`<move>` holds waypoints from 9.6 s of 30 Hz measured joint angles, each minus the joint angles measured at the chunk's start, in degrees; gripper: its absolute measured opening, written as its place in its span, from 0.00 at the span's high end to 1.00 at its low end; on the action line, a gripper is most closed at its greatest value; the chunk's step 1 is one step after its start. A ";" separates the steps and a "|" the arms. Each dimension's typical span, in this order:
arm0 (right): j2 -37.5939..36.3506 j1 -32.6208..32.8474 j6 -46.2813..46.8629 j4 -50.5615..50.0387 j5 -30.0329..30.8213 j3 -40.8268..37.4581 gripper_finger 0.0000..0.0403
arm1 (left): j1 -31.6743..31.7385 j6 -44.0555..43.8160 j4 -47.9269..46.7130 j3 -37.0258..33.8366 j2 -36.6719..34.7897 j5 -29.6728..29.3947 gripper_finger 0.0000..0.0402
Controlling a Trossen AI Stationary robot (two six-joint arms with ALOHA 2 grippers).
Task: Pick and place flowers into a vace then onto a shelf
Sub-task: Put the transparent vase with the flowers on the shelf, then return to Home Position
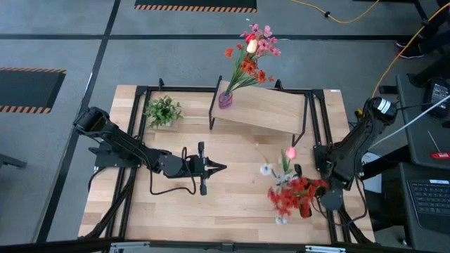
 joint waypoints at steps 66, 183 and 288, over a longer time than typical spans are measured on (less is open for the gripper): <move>-17.61 -74.54 -23.32 -36.68 -21.56 27.12 0.54 | 30.48 8.20 -19.66 0.00 -9.67 21.76 1.00; -27.86 -79.03 -23.03 -41.88 -30.17 19.06 0.39 | 41.79 7.56 -25.74 -0.46 -13.31 36.82 0.99; -12.81 -44.92 -30.57 12.33 -18.17 -4.24 0.99 | 48.90 6.39 -28.27 -42.36 -84.52 41.90 1.00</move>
